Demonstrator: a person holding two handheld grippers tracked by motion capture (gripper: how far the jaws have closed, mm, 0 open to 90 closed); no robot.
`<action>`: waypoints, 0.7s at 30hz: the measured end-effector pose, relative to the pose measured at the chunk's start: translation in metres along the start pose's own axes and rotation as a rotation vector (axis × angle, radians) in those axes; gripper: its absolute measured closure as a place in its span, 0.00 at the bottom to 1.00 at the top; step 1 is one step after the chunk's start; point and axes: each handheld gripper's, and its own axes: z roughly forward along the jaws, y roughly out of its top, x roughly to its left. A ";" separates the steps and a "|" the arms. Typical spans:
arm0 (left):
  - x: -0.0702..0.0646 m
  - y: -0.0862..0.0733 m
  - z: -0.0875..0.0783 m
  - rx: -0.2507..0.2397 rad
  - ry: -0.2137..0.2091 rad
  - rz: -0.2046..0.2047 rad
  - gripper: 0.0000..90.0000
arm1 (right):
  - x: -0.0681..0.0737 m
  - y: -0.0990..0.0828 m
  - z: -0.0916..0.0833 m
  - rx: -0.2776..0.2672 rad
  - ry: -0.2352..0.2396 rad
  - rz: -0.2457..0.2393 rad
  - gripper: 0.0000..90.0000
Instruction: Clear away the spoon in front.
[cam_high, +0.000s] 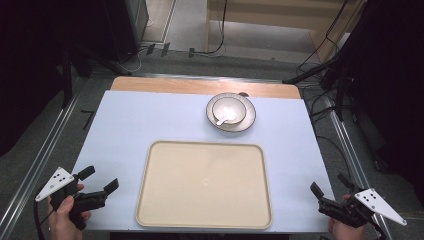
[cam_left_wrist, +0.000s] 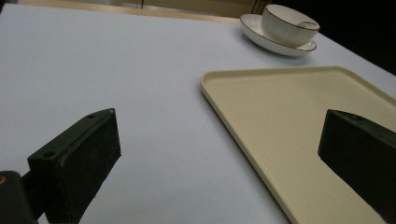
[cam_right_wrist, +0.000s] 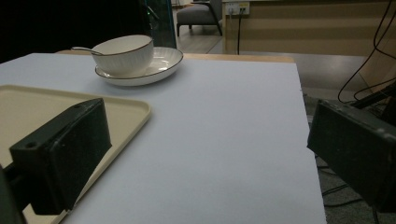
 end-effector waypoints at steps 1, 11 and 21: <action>-0.002 0.002 0.000 -0.007 -0.006 -0.005 0.00 | 0.000 0.000 0.001 0.002 0.000 -0.006 0.00; -0.021 0.024 0.025 -0.004 -0.049 0.018 0.00 | 0.003 -0.001 0.000 0.008 0.003 -0.014 0.00; -0.048 0.047 0.068 0.024 -0.092 0.024 0.00 | 0.004 -0.001 0.002 0.007 0.019 -0.022 0.00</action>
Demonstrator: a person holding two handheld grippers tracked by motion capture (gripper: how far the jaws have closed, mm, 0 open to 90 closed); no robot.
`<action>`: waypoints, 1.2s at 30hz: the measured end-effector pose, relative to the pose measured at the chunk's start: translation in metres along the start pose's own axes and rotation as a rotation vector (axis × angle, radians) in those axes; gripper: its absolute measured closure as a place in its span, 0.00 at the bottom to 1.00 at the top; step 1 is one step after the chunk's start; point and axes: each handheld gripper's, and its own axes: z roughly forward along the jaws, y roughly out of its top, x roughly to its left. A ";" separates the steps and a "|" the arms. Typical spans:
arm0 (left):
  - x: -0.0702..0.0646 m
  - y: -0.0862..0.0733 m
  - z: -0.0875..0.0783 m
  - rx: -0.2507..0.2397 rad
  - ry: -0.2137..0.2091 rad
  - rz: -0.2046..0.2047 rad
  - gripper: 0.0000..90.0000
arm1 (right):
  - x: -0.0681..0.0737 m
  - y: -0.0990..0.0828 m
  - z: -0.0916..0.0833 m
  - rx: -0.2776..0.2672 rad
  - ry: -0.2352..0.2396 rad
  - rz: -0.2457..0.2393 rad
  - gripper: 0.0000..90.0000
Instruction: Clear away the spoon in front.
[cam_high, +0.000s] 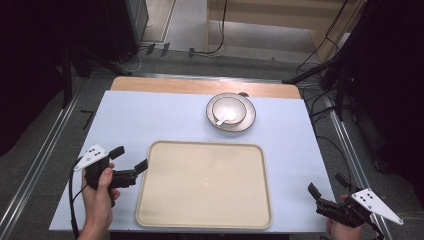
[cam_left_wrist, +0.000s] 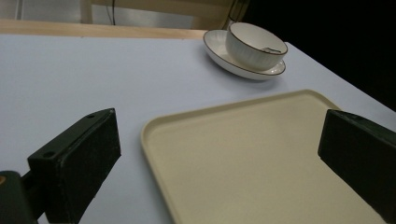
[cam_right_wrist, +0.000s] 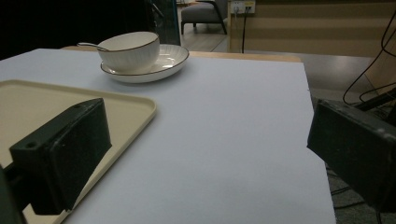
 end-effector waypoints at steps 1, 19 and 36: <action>-0.003 0.002 0.005 0.005 -0.008 0.009 0.00 | 0.000 0.000 0.000 0.000 0.001 0.002 0.00; -0.034 0.031 0.086 0.075 -0.076 0.085 0.00 | -0.002 -0.001 0.002 0.001 0.006 0.007 0.00; -0.052 0.048 0.142 0.124 -0.066 0.112 0.06 | -0.004 -0.001 0.003 -0.005 0.006 0.010 0.00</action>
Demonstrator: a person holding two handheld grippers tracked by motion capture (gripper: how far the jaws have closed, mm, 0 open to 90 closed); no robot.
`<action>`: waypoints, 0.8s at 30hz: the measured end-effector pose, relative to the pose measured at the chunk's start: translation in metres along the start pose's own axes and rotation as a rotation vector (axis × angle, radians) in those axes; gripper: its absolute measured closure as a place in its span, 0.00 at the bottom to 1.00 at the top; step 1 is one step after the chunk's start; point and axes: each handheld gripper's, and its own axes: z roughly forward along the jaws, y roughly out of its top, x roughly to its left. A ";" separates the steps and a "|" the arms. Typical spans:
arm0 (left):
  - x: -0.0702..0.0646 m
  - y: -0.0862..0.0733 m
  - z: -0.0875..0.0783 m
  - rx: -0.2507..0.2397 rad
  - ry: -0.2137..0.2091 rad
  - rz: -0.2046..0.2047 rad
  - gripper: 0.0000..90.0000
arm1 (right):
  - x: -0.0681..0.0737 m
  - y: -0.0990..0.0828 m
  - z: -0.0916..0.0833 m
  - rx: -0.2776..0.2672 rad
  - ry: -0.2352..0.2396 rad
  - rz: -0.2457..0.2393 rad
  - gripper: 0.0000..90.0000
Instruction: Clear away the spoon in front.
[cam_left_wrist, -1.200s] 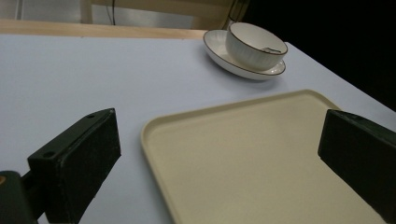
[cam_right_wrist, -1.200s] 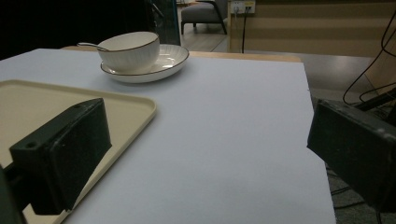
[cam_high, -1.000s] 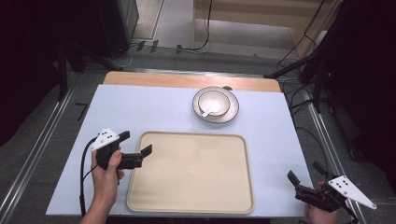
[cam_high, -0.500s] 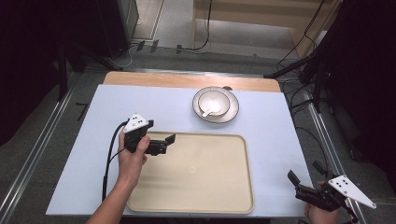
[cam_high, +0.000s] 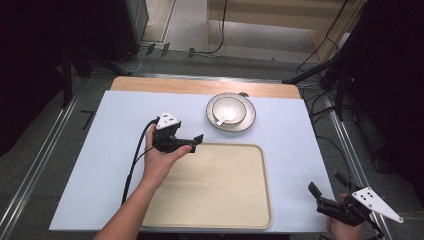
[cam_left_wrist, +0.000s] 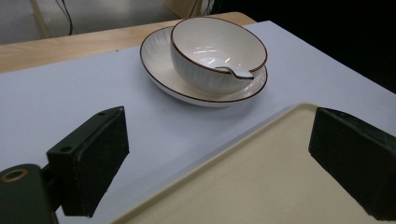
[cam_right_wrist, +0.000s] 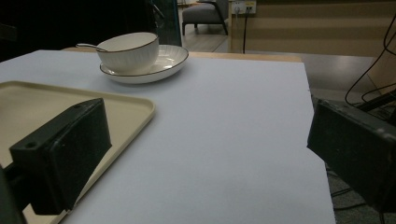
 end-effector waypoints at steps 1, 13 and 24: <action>0.000 0.001 0.002 0.003 -0.001 -0.001 0.07 | 0.000 0.000 0.000 0.001 0.000 0.001 0.00; -0.013 0.014 0.036 0.026 -0.068 -0.004 0.24 | 0.000 0.000 0.001 0.002 0.002 -0.002 0.00; -0.016 0.025 0.060 0.042 -0.097 -0.055 0.45 | 0.000 0.000 0.002 0.003 0.005 0.000 0.00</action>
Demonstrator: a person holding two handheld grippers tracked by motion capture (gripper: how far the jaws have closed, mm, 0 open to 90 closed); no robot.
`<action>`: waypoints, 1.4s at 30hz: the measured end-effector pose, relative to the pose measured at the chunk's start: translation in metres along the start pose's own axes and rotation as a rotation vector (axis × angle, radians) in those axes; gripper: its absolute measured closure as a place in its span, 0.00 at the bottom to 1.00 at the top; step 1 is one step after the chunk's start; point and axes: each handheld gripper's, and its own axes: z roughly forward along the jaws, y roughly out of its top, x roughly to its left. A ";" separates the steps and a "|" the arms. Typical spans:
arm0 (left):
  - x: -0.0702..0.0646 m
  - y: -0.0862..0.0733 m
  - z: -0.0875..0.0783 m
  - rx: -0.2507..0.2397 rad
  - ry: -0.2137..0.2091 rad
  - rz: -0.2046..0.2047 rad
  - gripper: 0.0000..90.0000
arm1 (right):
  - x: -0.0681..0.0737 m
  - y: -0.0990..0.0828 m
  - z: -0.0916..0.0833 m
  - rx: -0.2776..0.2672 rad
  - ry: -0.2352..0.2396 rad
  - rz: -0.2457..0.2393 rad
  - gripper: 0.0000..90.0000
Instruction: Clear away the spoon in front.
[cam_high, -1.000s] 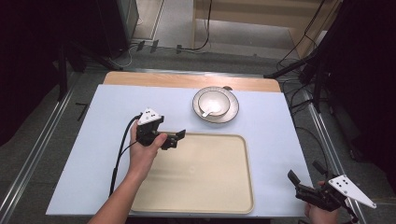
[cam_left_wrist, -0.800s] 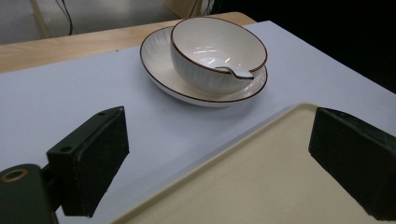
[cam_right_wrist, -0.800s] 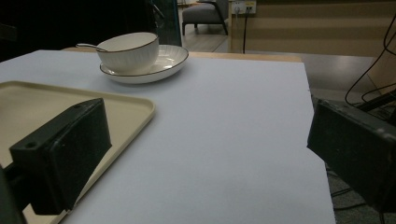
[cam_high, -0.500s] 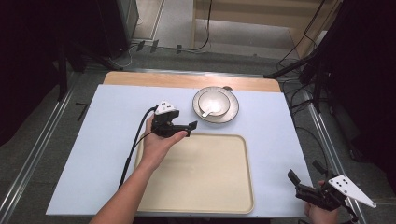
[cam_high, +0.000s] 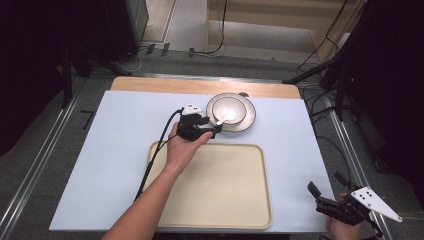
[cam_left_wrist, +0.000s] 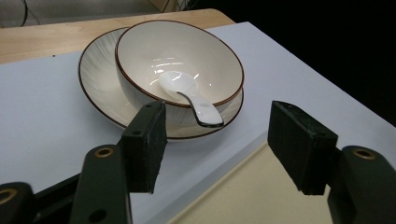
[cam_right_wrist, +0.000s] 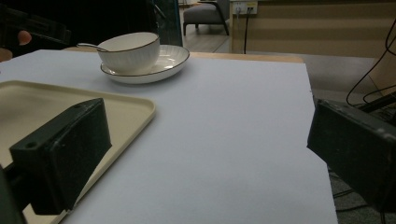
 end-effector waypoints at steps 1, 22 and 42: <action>0.001 0.002 0.002 0.001 -0.008 -0.007 0.47 | 0.000 0.000 0.000 -0.001 -0.001 0.001 0.00; 0.011 0.009 0.027 0.059 -0.008 -0.130 0.70 | 0.000 0.000 0.002 -0.005 0.001 -0.005 0.00; 0.011 0.009 0.030 0.086 -0.010 -0.177 0.96 | 0.003 -0.001 0.004 0.002 0.014 -0.016 0.00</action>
